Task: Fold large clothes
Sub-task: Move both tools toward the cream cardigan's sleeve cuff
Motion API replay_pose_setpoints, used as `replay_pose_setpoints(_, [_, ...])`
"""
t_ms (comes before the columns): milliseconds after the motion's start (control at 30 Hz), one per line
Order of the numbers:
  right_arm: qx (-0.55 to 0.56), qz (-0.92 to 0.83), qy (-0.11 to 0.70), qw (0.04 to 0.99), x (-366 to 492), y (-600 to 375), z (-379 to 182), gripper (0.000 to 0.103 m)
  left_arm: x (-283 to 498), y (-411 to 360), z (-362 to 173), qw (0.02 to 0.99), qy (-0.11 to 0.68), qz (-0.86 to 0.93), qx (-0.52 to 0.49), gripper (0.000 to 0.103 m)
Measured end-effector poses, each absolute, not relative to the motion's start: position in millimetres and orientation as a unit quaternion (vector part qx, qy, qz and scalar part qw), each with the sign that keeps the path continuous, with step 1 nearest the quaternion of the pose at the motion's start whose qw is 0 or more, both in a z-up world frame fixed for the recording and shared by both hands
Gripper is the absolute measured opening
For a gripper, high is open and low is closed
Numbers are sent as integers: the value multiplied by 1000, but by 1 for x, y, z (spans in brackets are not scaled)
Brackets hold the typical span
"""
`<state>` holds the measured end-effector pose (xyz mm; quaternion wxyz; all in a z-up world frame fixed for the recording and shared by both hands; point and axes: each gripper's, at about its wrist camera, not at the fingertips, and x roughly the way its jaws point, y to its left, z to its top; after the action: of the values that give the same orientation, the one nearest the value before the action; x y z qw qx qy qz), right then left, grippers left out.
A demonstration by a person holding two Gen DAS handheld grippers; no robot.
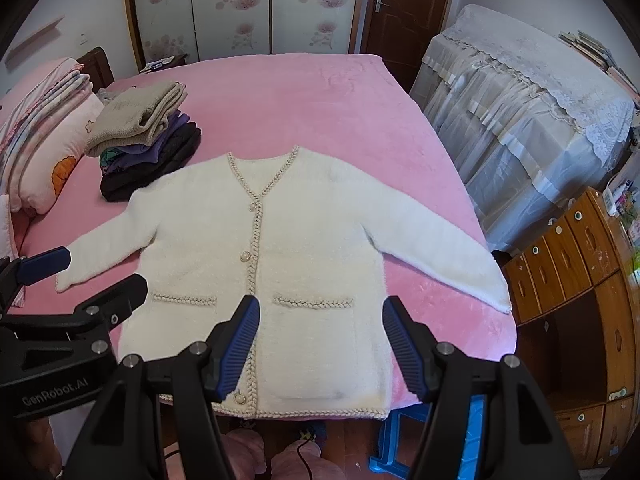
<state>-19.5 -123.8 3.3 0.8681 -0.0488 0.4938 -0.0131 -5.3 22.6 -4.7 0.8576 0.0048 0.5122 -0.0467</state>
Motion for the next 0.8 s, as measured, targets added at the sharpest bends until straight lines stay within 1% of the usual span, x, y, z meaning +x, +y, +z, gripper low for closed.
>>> replay_pose_setpoints(400, [-53, -42, 503, 862, -22, -104, 1, 64, 1, 39, -8, 851, 520, -71, 16, 96])
replay_pose_setpoints(800, [-26, -73, 511, 856, -28, -91, -3, 62, 5, 50, -8, 849, 515, -105, 49, 96])
